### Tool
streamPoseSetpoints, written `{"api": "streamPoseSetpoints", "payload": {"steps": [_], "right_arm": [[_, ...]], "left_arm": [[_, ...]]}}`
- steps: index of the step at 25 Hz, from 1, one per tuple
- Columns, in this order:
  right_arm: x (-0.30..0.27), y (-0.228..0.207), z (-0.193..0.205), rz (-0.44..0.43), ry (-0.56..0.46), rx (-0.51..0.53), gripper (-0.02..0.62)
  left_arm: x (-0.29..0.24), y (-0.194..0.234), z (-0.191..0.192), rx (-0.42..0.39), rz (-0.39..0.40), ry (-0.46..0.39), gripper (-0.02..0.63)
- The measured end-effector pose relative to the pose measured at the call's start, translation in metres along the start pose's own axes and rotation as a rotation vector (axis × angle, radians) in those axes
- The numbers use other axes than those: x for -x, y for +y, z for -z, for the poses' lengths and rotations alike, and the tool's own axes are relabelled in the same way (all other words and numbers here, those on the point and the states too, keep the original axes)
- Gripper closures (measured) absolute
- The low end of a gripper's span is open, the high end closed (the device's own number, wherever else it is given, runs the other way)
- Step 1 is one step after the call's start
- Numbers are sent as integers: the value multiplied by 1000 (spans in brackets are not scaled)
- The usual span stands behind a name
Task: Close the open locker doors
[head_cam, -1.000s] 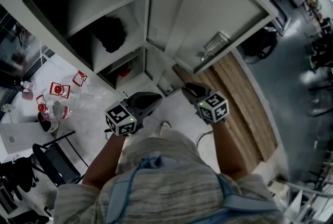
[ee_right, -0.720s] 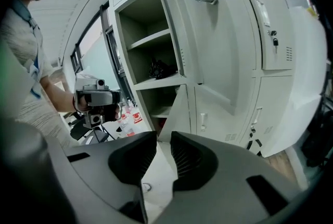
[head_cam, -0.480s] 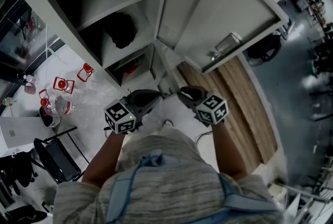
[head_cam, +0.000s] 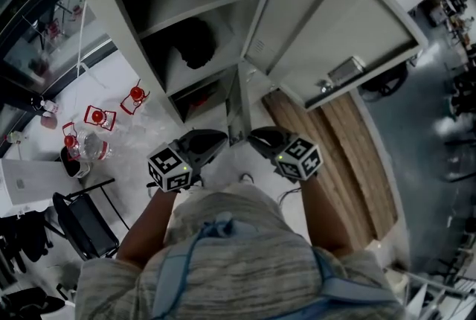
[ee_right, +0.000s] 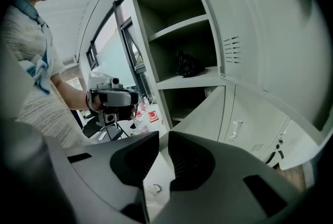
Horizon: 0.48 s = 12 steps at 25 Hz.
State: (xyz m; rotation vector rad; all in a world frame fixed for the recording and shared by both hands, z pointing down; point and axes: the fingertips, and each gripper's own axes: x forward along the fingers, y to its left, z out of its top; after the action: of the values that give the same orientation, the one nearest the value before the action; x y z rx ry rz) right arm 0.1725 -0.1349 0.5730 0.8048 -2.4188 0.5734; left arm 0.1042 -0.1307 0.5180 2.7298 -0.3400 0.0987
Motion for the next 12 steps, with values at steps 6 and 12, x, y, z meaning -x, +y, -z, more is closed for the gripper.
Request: {"api": "streamPoseSetpoints", "payload": {"steps": [6,12], "right_arm": [[-24,17,-18,-31,2,20,534],[-44,27,-33,-25,-7,37,534]], "left_arm": [[24,13,-6,-15,-21,-8,603],[48,26,-6,-18,-42,-11,603]]}}
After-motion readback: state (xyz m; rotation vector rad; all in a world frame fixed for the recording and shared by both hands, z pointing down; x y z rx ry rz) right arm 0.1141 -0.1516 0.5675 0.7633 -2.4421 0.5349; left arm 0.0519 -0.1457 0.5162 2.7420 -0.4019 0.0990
